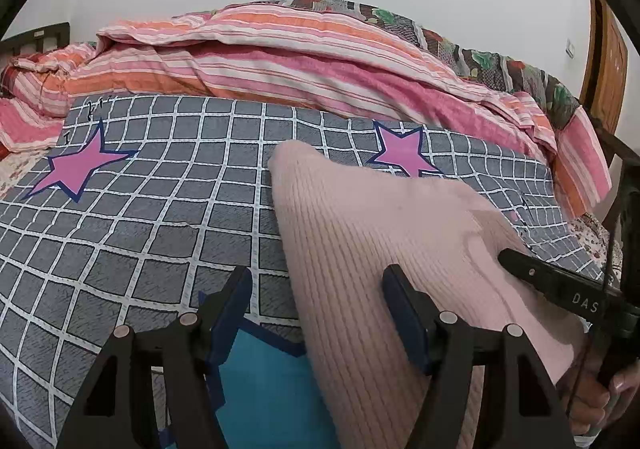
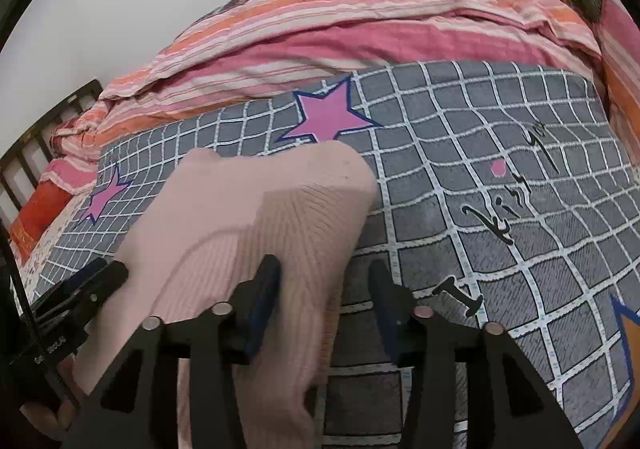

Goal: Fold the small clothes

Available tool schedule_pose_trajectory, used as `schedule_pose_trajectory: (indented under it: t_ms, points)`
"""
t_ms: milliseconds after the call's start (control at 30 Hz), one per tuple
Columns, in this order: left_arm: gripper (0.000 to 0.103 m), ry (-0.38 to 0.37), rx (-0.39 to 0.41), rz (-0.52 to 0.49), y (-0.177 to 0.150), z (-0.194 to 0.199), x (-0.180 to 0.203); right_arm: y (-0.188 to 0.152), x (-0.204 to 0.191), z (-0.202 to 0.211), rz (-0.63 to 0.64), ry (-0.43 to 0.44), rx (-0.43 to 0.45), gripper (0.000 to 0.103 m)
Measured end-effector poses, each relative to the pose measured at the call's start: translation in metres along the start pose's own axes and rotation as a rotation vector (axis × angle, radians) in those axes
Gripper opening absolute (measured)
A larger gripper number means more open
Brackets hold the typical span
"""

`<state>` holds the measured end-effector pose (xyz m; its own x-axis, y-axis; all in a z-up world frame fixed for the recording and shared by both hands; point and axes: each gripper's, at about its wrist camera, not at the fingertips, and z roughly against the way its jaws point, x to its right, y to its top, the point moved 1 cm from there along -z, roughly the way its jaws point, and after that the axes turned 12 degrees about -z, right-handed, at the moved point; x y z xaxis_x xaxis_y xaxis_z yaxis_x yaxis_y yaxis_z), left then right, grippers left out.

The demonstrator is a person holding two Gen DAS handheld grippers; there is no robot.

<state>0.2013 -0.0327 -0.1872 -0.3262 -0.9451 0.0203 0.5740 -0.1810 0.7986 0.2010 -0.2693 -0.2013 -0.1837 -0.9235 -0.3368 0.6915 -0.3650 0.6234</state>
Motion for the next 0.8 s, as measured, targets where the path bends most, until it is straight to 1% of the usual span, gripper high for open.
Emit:
schedule_pose_trajectory:
  t_ms: [267,667,800]
  points:
    - [0.068,0.019,0.019,-0.012,-0.0016,0.0012,0.0013,-0.0030,-0.0026,-0.0027,0.022,-0.022,0.007,0.049]
    - [0.067,-0.012,0.020,0.028,-0.0036,0.0004,-0.0028,-0.0021,0.0009,-0.0018,0.009,-0.011,-0.013,0.049]
    - [0.067,-0.009,0.021,0.025,-0.0039,0.0005,-0.0027,-0.0029,0.0017,0.0007,0.001,-0.005,-0.017,0.049]
